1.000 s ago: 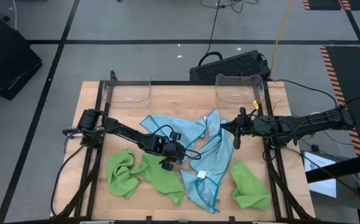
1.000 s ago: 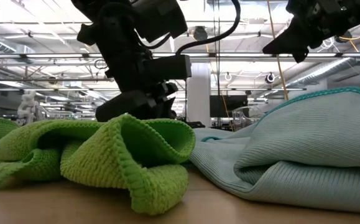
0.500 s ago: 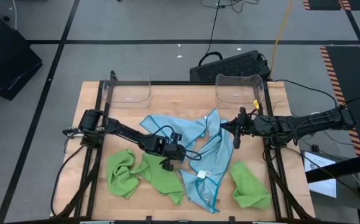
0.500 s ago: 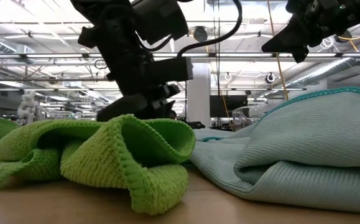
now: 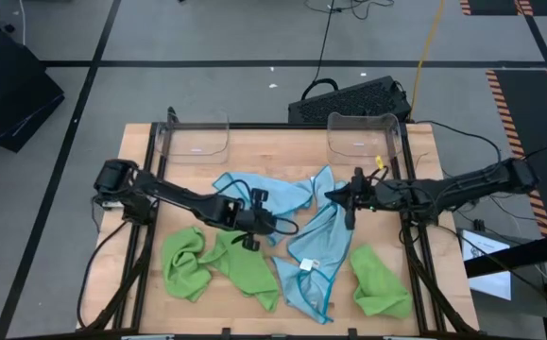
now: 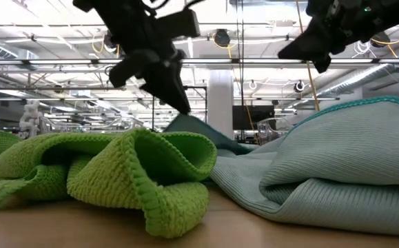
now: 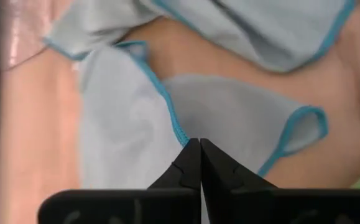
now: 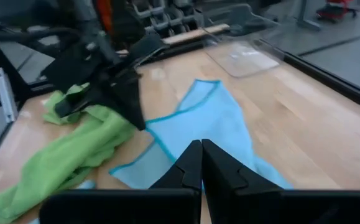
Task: Fold microfiber towels
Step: Fold the top left blue microfiber cloth
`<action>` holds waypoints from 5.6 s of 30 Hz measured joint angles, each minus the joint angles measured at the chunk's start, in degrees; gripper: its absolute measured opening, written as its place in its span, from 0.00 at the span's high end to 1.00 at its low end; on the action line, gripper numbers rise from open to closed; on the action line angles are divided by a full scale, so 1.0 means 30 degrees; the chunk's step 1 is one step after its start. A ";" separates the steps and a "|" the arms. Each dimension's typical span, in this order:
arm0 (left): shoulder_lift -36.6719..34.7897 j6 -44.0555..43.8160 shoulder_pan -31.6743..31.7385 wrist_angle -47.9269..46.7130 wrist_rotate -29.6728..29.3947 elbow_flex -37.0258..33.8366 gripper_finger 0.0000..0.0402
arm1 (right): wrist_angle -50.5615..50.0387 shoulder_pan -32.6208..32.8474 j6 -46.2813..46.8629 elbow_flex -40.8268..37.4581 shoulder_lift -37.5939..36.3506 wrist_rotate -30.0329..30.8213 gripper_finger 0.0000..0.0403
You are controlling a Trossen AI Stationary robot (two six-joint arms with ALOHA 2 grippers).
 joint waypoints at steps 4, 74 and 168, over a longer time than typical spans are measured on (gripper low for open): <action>-0.1020 -0.0218 -0.0023 -0.0798 -0.1864 0.0000 1.00 | 0.2555 0.0540 -0.0752 0.0000 0.2264 0.0047 1.00; -0.6956 0.0245 0.0291 -0.2498 -0.5583 0.0022 1.00 | 0.4783 -0.2651 1.4782 0.1890 1.5540 -0.2789 0.48; -0.7247 -0.6712 -1.0731 -0.9570 -0.6534 1.2935 1.00 | -3.2240 0.8513 0.6502 3.0139 1.2601 0.2913 1.00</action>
